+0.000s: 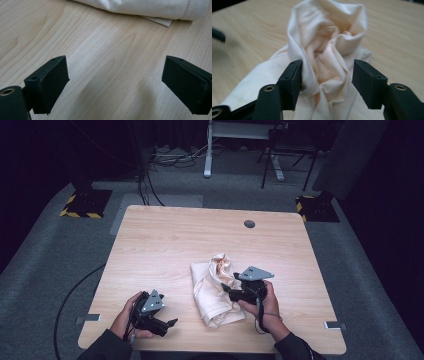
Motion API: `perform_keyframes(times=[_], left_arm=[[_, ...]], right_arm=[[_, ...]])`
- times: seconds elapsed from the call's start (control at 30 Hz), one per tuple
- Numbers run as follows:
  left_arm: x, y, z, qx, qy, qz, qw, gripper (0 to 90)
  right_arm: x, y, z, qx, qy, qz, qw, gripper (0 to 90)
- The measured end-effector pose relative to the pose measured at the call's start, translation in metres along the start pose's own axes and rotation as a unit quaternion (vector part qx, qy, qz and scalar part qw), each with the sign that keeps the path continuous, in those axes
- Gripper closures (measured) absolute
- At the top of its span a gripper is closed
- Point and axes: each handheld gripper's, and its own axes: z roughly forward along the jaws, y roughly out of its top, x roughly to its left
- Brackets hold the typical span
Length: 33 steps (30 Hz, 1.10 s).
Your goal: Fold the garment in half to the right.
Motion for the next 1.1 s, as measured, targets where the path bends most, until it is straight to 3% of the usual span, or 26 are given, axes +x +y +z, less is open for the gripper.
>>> perform_keyframes(times=[0.03,0.13,0.27,0.37,0.43,0.5,0.57,0.63,0.67,0.73,0.8,0.83,0.9,1.0,1.1], left_arm=[[0.0,-0.001,0.0,-0.001,-0.004,-0.003,1.0,6.9],[0.0,-0.002,0.0,-0.004,-0.005,-0.004,1.0,7.0],[0.0,-0.004,0.0,-0.003,-0.005,-0.005,1.0,7.0],[0.001,-0.006,-0.001,0.002,-0.001,-0.002,1.0,6.9],[0.002,-0.008,-0.002,-0.001,0.003,-0.003,1.0,7.0],[0.003,-0.011,-0.004,-0.001,0.004,0.0,1.0,6.9],[0.004,-0.013,-0.006,-0.002,0.006,-0.003,1.0,6.9],[0.006,-0.016,-0.008,-0.004,0.009,-0.001,0.9999,6.9],[0.006,-0.016,-0.008,-0.002,0.01,-0.003,0.9999,7.0],[0.007,-0.018,-0.009,-0.004,0.008,-0.005,0.9999,6.9],[0.008,-0.019,-0.01,-0.002,0.008,-0.005,1.0,6.9],[0.008,-0.02,-0.009,-0.001,0.008,-0.005,1.0,6.9],[0.008,-0.021,-0.008,0.001,0.006,-0.004,1.0,6.9],[0.008,-0.022,-0.008,0.005,0.005,-0.002,1.0,7.0],[0.008,-0.023,-0.007,0.007,0.005,0.0,1.0,6.9]], right_arm=[[-0.007,-0.003,0.0,0.002,0.006,0.03,0.9995,47.0],[-0.025,-0.016,0.002,0.025,-0.011,0.081,0.9963,49.5],[-0.042,-0.033,0.004,0.061,-0.012,0.113,0.9916,50.8],[-0.046,-0.043,0.004,0.084,-0.008,0.11,0.9904,46.9],[-0.046,-0.044,0.001,0.092,-0.009,0.092,0.9914,38.7],[-0.045,-0.043,-0.005,0.077,-0.014,0.057,0.9953,30.7],[-0.041,-0.04,-0.015,0.039,-0.013,0.029,0.9987,28.3],[-0.033,-0.034,-0.026,-0.002,0.002,-0.016,0.9999,26.7],[-0.027,-0.03,-0.03,-0.013,-0.003,-0.042,0.999,24.9],[-0.016,-0.024,-0.036,-0.045,0.022,-0.085,0.9951,23.5],[-0.006,-0.021,-0.035,-0.053,0.043,-0.123,0.9901,21.8],[-0.002,-0.02,-0.031,-0.046,0.065,-0.138,0.9873,21.3],[0.006,-0.021,-0.018,-0.024,0.078,-0.171,0.9819,19.3],[0.011,-0.025,0.004,0.01,0.092,-0.191,0.9772,13.9],[0.006,-0.03,0.024,0.047,0.112,-0.174,0.9772,7.3]])
